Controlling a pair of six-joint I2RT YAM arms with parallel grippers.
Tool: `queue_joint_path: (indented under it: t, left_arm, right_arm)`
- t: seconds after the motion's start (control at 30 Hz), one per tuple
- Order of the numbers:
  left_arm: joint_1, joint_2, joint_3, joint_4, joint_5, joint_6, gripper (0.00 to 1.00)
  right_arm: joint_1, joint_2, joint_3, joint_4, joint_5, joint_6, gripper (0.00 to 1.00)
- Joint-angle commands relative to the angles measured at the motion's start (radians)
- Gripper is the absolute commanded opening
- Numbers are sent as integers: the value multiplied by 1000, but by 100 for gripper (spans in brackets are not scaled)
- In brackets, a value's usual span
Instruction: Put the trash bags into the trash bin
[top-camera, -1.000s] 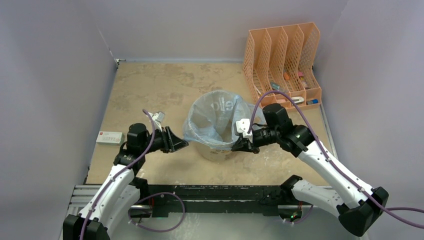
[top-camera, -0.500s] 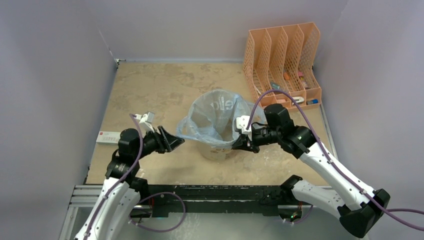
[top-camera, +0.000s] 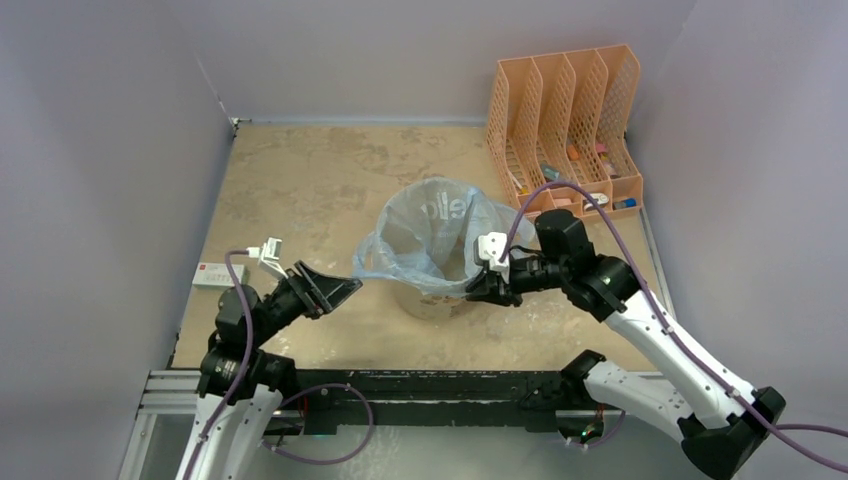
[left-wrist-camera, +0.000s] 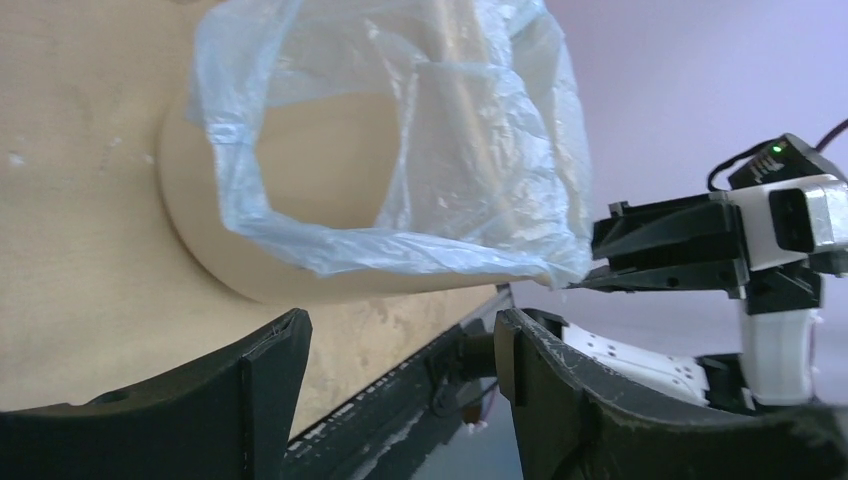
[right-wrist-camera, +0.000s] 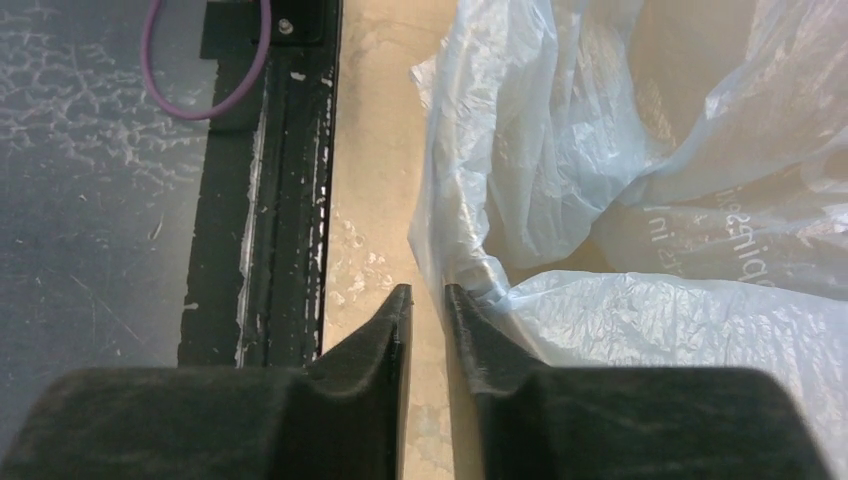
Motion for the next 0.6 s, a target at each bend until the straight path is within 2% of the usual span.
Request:
queue_joint_path:
  t: [0.0,0.03,0.17,0.2,0.27,0.3,0.33,0.4,0.5,0.57]
  left_arm:
    - [6,21,19,134,140,-88,68]
    - [6,30,26,143,156,-87,68]
    - [6,74,48,175,206,-89,69]
    - [6,93,51,182,223,-93,69]
    - [6,139,55,197,263,-96,69]
    - [6,160,54,202,277,-99,69]
    - [6,176,53,206,286,-103,69]
    - [6,199,49,229,296,-120,69]
    - [5,210,36,256,294,-167,70]
    - [4,217,24,278,294,-200,70]
  right_arm:
    - [1,-87,37,12,-81,-12,27]
    - [1,-113,36,29,-81,8,35]
    - [2,-229,27,134,-76,109,45]
    - [2,-262,18,186,-40,189,53]
    - [1,-342,-16,331,158,429,72]
    - [1,-372,-32,391,305,562,83]
    - [2,-395,-45,420,446,688,88]
    - [1,-424,-47,393,710,873,94]
    - [1,-463,-58,282,965,1157,97]
    - [1,-496,-81,216,1026,1329,98]
